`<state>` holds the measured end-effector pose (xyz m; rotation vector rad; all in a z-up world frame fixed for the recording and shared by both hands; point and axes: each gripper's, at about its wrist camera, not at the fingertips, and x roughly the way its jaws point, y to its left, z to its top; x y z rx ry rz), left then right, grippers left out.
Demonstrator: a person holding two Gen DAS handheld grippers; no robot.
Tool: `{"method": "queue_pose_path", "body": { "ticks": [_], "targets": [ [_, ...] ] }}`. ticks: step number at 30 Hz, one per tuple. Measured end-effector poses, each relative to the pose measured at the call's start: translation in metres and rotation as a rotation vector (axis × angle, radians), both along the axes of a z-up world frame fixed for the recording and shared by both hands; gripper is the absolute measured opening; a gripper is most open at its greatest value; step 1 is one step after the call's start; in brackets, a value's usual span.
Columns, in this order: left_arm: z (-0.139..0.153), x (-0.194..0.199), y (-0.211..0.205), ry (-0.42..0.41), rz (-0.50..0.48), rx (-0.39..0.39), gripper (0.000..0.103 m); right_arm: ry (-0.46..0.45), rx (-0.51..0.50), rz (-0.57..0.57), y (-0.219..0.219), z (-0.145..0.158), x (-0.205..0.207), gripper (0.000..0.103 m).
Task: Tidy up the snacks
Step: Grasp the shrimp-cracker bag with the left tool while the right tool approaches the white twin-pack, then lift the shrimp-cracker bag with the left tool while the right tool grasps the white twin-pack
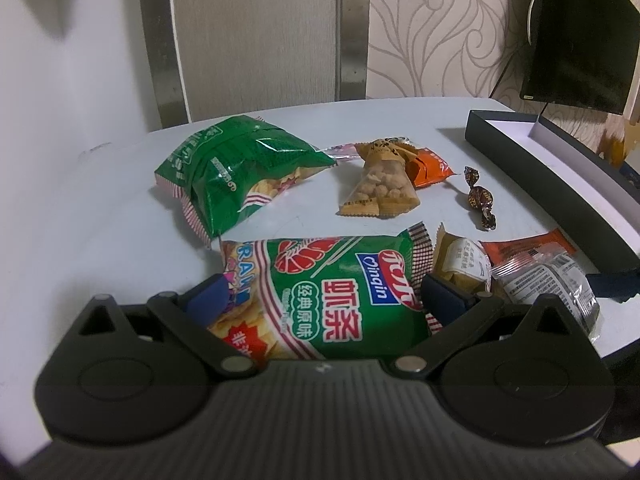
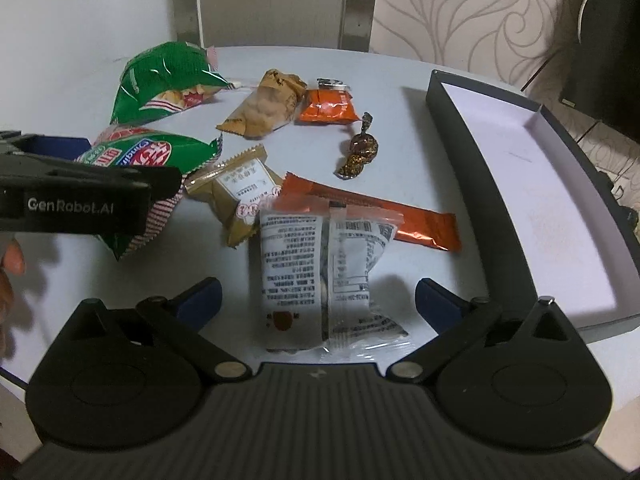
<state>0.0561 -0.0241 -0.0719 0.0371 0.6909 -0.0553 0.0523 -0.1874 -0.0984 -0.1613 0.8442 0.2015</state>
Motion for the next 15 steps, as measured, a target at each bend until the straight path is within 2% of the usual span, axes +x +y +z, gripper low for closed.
{"method": "queue_pose_path", "body": {
  "ticks": [2,5,7,9,15],
  "targets": [
    [0.0001,0.0,-0.0001,0.0,-0.002,0.003,0.103,0.003,0.007,0.008,0.0005,0.0002,0.0024,0.102],
    [0.0001,-0.0005,0.0011,-0.007,-0.009,-0.001,0.101,0.015,0.048,0.005,-0.0023,0.0019,0.0055,0.086],
    [0.0019,-0.0029,0.0007,-0.029,-0.033,-0.004,0.086,0.013,0.047,0.019,-0.0006,0.004,0.0062,0.077],
    [0.0047,-0.0031,-0.0035,-0.042,-0.046,0.011,0.078,0.008,0.049,0.025,0.0,0.0055,0.0059,0.064],
    [0.0088,-0.0024,-0.0001,-0.043,-0.036,-0.013,0.07,-0.003,0.058,0.015,-0.0023,0.0064,0.0028,0.057]
  ]
}}
